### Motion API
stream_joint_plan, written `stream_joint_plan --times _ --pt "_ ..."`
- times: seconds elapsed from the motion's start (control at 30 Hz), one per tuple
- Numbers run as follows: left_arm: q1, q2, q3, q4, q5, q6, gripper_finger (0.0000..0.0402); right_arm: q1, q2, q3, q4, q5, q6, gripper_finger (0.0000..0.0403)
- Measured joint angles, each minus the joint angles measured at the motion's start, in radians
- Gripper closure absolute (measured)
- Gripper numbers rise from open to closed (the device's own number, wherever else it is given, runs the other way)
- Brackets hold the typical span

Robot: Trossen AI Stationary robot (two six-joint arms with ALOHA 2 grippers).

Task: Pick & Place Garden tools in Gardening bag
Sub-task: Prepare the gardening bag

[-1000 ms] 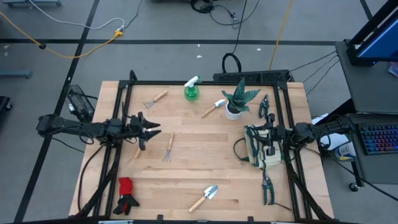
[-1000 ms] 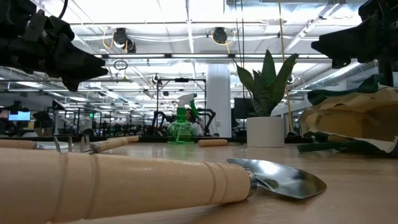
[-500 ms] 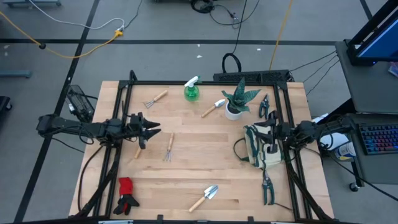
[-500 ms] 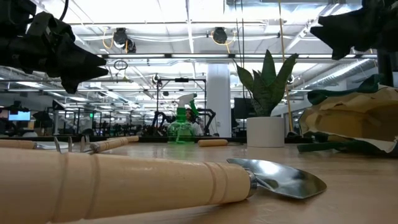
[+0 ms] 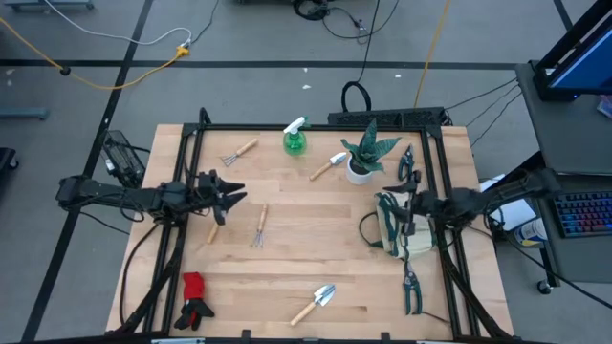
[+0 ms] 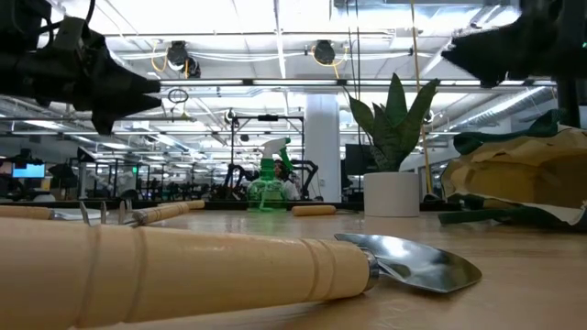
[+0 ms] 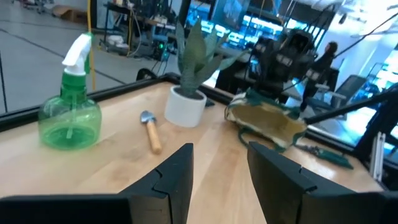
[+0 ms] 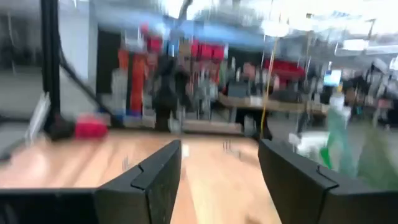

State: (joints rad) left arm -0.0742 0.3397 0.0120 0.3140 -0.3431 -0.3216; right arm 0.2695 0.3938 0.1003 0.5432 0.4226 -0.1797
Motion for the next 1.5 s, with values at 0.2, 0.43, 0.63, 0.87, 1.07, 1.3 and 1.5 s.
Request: stream_joint_plan --times 0.2,0.43,0.63,0.87,1.07,1.3,1.5 --pt "0.0 0.0 0.0 0.06 0.0 0.014 0.0245 0.001 0.192 0.129 -0.027 -0.004 0.051 0.0185" --pt "0.0 0.032 0.085 0.028 0.05 0.142 0.0245 0.001 0.343 0.311 -0.248 0.025 0.176 0.0177" --pt "0.0 0.123 0.221 -0.054 0.061 0.234 0.0245 0.001 0.395 0.449 -0.498 0.022 0.325 0.0176" --pt "0.0 0.227 0.341 -0.119 0.064 0.241 0.0245 0.001 0.405 0.465 -0.547 0.016 0.398 0.0176" --pt "0.0 0.283 0.376 -0.118 0.064 0.265 0.0245 0.001 0.387 0.465 -0.659 -0.033 0.48 0.0176" --pt "0.0 0.317 0.379 -0.098 0.064 0.264 0.0245 0.001 0.38 0.509 -0.722 -0.035 0.413 0.0176" --pt "0.0 0.327 0.38 -0.073 0.064 0.263 0.0245 0.001 0.419 0.639 -0.844 -0.035 0.4 0.0176"
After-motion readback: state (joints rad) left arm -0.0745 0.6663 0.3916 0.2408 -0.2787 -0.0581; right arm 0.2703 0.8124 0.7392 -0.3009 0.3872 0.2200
